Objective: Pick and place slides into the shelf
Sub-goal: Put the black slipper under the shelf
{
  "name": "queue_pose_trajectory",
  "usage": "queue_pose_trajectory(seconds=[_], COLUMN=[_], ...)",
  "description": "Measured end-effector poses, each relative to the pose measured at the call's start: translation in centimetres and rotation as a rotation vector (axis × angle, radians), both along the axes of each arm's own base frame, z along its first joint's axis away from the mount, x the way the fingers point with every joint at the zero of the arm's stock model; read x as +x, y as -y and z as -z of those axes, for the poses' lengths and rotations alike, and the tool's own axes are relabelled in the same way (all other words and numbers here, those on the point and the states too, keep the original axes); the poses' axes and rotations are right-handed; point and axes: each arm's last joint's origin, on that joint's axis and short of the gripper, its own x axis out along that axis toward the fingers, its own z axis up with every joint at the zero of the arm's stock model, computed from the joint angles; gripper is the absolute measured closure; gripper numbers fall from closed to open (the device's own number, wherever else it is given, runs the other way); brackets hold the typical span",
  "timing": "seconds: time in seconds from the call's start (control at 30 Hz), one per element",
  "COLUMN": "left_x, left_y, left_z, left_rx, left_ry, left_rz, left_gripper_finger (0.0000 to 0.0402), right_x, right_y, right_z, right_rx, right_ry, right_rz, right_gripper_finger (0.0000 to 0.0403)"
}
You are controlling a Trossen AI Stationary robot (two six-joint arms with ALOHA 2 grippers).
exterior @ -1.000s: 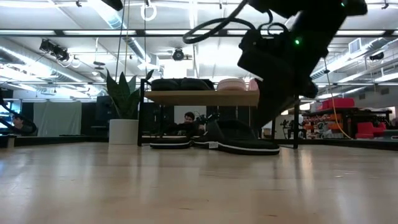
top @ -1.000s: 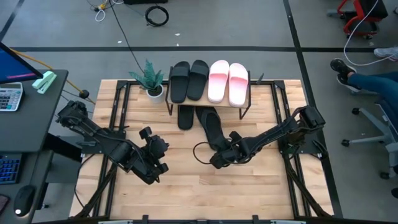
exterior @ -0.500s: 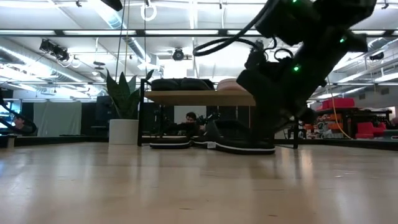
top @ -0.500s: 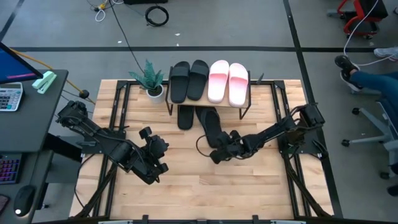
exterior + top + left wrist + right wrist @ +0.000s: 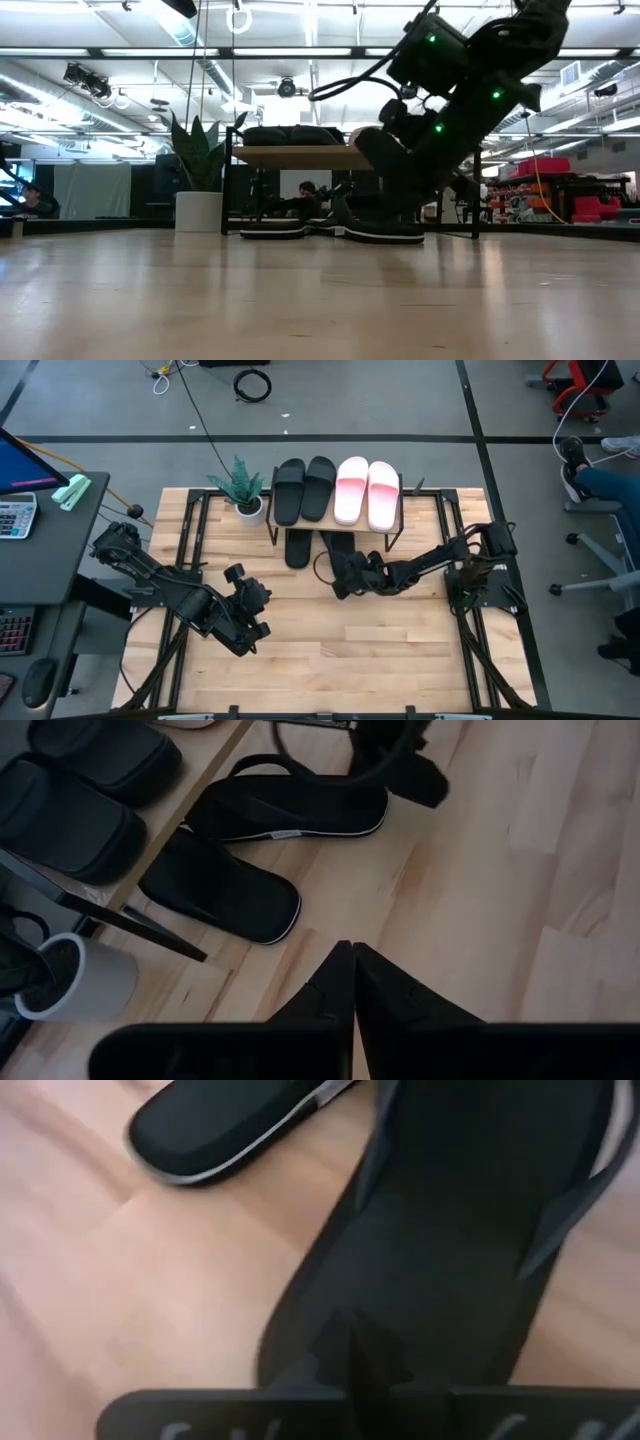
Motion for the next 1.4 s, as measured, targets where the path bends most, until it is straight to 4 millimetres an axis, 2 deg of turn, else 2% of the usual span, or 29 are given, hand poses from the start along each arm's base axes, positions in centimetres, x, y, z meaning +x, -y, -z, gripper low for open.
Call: queue_pose_trajectory(seconds=[0.2, 0.4, 0.53, 0.7, 0.97, 1.17, 1.4], left_x=[0.0, 0.0, 0.0, 0.0, 0.1, 0.1, 0.1], left_y=[0.0, 0.0, 0.0, 0.0, 0.0, 0.0, 0.0], left_z=[0.0, 0.0, 0.0, 0.0, 0.0, 0.0, 0.0], left_rx=[0.019, 0.019, 0.023, 0.023, 0.0, 0.001, 0.004], left_ry=[-0.014, -0.014, -0.019, -0.02, 0.002, 0.002, 0.003], left_rz=[0.021, 0.021, 0.021, 0.02, 0.002, 0.002, 0.002], left_gripper_finger=[0.039, 0.0378, 0.0382, 0.0395, 0.0382, 0.0378, 0.0395], right_x=[0.2, 0.2, 0.6, 0.3, 0.6, 0.9, 1.6], right_y=[1.5, -1.5, -3.5, -4.5, -3.2, -1.9, 1.1], right_z=[0.6, -0.1, -0.6, 0.0, 2.4, 2.3, 2.8], right_rx=[-0.001, -0.084, -0.034, -0.014, -0.072, -0.087, -0.093], right_ry=[-0.021, -0.021, 0.018, -0.009, -0.07, -0.075, -0.069], right_rz=[0.01, -0.075, -0.138, -0.136, -0.052, -0.051, -0.025], right_gripper_finger=[0.0403, 0.0403, 0.0403, 0.0403, 0.0403, 0.0403, 0.0403])
